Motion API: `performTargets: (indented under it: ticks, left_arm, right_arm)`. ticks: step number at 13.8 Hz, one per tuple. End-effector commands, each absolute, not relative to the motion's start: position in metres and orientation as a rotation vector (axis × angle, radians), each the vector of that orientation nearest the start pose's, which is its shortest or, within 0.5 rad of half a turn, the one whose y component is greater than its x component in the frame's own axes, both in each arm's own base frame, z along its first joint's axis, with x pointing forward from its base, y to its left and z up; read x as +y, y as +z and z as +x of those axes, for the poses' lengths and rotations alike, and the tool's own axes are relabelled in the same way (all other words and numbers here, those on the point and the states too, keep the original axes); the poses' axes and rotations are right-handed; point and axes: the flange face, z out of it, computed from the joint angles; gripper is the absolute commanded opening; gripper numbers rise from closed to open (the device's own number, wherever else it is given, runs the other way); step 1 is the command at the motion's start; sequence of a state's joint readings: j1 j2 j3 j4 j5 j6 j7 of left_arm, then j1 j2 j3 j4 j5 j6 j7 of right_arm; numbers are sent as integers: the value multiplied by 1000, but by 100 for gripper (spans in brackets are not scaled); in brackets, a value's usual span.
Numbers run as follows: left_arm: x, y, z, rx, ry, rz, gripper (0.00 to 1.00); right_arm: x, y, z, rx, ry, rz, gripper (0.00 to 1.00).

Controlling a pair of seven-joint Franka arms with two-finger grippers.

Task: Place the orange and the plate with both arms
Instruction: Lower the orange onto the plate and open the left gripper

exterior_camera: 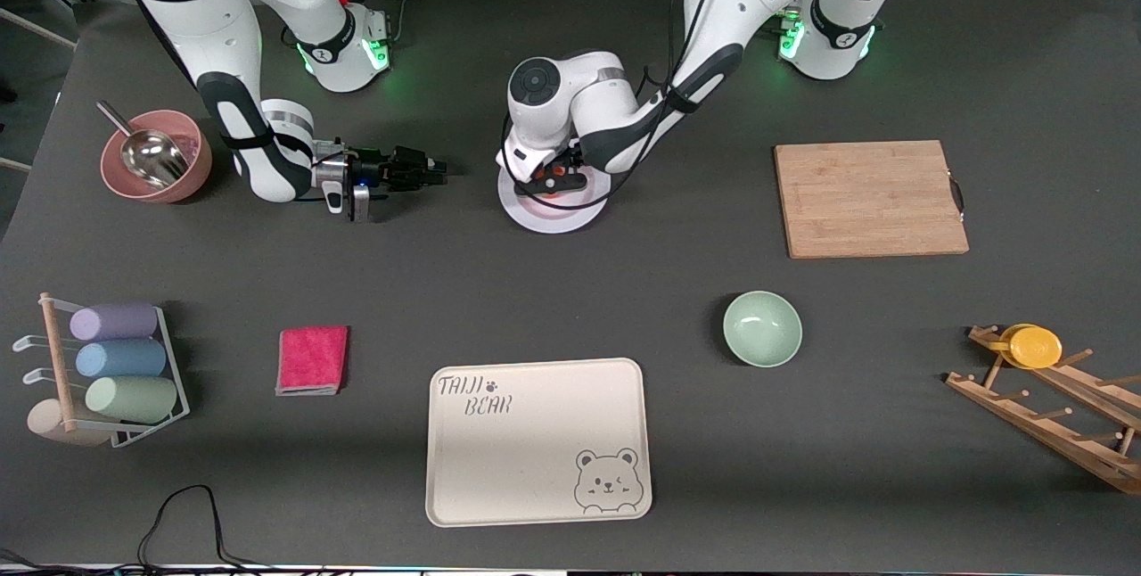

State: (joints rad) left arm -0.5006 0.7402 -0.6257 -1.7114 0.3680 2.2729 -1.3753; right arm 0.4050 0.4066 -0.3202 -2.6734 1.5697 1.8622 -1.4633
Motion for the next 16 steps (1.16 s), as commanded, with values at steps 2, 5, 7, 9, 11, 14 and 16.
performTargets:
  ticks: [2, 5, 7, 9, 11, 14, 16]
  left_arm:
    - [-582, 226, 337, -207, 169, -3149, 100]
    - [-578, 239, 348, -234, 143, -3155, 100]
    - [-568, 262, 362, -260, 112, -3123, 100]
    - [-557, 294, 377, -243, 67, -3126, 100]
    - [-538, 327, 398, -258, 43, -3119, 100]
    - [-502, 373, 432, -314, 38, -3119, 100]
    - [-469, 404, 455, -322, 55, -3110, 100]
  right_arm:
    - [86, 89, 310, -51, 26, -1967, 52]
    - [86, 89, 310, -49, 26, -1968, 52]
    - [86, 89, 310, -48, 25, -1966, 52]
    - [90, 89, 312, -28, 6, -1963, 52]
    - [97, 89, 312, -29, 2, -1962, 52]
    - [100, 89, 311, -28, 2, -1959, 52]
    - [102, 89, 311, -32, 3, -1959, 52]
